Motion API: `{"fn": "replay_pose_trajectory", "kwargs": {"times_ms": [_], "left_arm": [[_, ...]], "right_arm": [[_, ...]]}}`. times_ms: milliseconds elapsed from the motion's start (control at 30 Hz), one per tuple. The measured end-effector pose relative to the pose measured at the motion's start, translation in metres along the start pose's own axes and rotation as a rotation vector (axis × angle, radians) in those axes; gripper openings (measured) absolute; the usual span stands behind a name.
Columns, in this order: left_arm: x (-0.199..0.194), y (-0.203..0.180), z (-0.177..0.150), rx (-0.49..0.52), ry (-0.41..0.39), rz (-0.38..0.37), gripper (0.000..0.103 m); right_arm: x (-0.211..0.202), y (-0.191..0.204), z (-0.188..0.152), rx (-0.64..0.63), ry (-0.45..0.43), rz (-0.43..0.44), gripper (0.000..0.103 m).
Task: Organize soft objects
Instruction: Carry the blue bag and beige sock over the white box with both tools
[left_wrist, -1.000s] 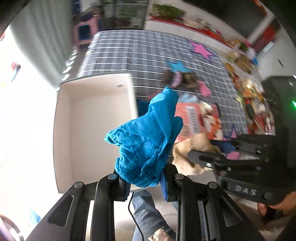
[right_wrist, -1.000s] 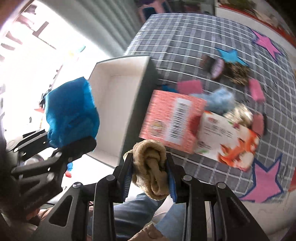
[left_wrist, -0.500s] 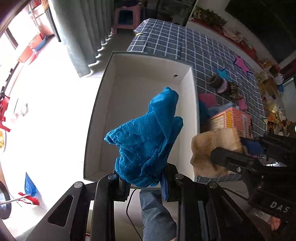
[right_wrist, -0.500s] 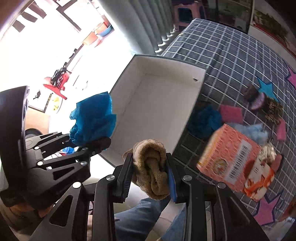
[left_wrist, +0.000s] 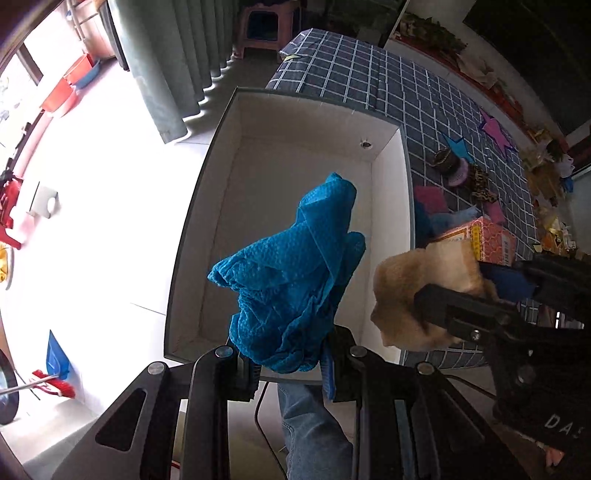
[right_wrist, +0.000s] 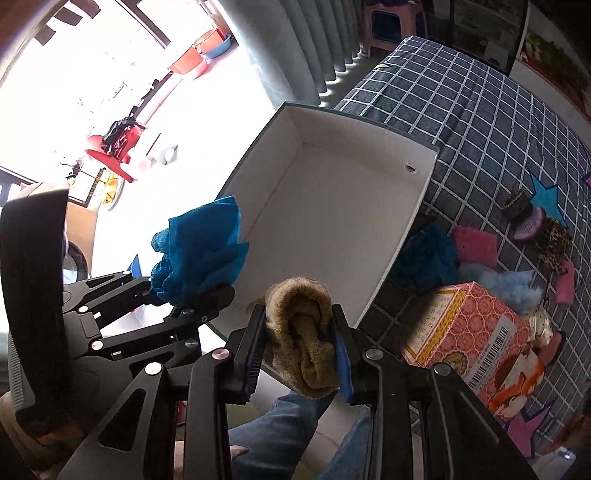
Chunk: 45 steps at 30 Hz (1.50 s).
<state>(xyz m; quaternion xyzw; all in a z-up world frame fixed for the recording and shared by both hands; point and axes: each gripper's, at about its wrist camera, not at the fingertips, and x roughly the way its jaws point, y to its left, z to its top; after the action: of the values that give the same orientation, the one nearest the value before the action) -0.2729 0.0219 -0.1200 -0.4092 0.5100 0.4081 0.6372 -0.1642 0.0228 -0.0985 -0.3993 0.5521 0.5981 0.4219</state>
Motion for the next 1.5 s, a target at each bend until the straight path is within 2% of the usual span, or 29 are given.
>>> {"fn": "replay_pose_trajectory", "kwargs": {"times_ms": [867, 1500], "left_arm": [[0.023, 0.008, 0.000, -0.037, 0.058, 0.021, 0.028], [0.030, 0.006, -0.001, -0.045, 0.077, 0.040, 0.028]], "right_arm": [[0.023, 0.011, 0.020, -0.059, 0.057, -0.024, 0.035], [0.029, 0.008, 0.022, -0.044, 0.067, -0.015, 0.035]]}}
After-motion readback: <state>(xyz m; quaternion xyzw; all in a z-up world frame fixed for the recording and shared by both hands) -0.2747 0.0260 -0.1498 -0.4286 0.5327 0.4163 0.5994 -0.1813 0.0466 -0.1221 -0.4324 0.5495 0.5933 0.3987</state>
